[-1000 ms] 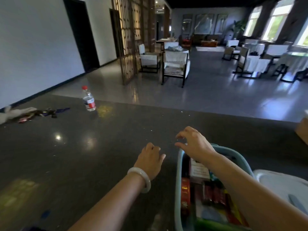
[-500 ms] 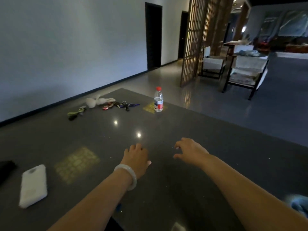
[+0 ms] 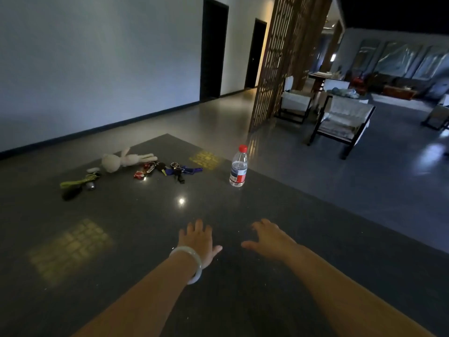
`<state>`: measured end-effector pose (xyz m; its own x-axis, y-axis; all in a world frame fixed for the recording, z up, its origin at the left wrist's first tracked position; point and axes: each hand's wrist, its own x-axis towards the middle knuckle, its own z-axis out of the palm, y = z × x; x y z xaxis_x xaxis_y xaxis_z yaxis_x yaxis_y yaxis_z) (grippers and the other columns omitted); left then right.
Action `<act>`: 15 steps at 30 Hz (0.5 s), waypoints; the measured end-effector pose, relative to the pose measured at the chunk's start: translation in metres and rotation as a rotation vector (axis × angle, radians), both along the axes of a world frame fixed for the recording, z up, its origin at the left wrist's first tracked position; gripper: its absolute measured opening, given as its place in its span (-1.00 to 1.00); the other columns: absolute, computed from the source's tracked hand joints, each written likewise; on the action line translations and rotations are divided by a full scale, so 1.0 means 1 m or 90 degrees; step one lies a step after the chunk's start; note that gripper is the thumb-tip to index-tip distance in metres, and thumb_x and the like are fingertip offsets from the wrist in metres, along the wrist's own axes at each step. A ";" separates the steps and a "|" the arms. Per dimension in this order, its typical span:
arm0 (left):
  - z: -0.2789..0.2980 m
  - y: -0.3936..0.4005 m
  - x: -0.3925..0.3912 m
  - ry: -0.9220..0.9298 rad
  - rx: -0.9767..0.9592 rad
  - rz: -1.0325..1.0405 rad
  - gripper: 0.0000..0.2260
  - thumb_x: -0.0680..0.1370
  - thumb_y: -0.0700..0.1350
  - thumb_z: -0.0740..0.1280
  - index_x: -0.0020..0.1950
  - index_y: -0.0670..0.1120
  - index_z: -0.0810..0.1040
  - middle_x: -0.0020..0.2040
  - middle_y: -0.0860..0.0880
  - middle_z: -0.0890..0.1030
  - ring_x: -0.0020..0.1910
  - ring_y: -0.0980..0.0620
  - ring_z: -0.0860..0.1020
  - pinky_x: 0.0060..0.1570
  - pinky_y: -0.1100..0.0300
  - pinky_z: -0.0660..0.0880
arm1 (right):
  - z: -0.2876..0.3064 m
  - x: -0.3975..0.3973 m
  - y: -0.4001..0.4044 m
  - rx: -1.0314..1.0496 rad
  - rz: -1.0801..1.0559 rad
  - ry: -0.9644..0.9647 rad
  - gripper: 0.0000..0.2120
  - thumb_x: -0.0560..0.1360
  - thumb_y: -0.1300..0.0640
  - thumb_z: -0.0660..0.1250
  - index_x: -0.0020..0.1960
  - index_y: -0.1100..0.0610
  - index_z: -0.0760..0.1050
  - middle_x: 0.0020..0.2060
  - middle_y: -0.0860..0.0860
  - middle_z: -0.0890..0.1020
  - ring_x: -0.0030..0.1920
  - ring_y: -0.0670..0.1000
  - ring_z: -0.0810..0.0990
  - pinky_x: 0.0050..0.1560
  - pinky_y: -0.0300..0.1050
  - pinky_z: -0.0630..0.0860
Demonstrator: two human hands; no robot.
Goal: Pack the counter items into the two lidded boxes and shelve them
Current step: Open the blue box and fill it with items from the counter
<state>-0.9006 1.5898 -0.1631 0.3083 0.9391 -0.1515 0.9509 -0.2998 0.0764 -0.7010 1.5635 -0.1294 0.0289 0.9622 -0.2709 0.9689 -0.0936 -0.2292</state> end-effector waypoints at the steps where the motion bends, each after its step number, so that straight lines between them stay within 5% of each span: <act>1: -0.005 0.013 0.000 -0.005 -0.016 0.008 -0.37 0.58 0.28 0.11 0.52 -0.06 0.14 0.52 -0.14 0.11 0.49 -0.19 0.12 0.41 -0.12 0.16 | -0.004 0.000 0.009 0.008 -0.021 0.022 -0.29 0.48 -0.23 0.32 0.47 0.09 0.22 0.42 0.07 0.28 0.39 0.11 0.33 0.34 0.03 0.37; 6: -0.028 0.076 -0.001 -0.016 -0.090 0.052 -0.23 0.54 0.37 0.04 0.58 0.01 -0.18 0.59 -0.10 -0.18 0.54 -0.22 -0.21 0.47 -0.24 -0.09 | -0.012 0.002 0.067 0.053 -0.115 0.082 -0.17 0.44 -0.19 0.40 0.52 0.10 0.10 0.45 0.09 0.22 0.43 0.13 0.27 0.39 0.04 0.32; 15: -0.068 0.121 -0.002 0.022 -0.131 0.019 -0.20 0.48 0.46 -0.12 0.53 0.08 -0.37 0.52 -0.11 -0.42 0.49 -0.23 -0.39 0.42 -0.32 -0.25 | -0.034 0.012 0.217 0.132 -0.325 0.328 0.02 0.29 -0.05 0.58 0.53 0.18 0.06 0.47 0.12 0.24 0.45 0.12 0.27 0.38 0.00 0.32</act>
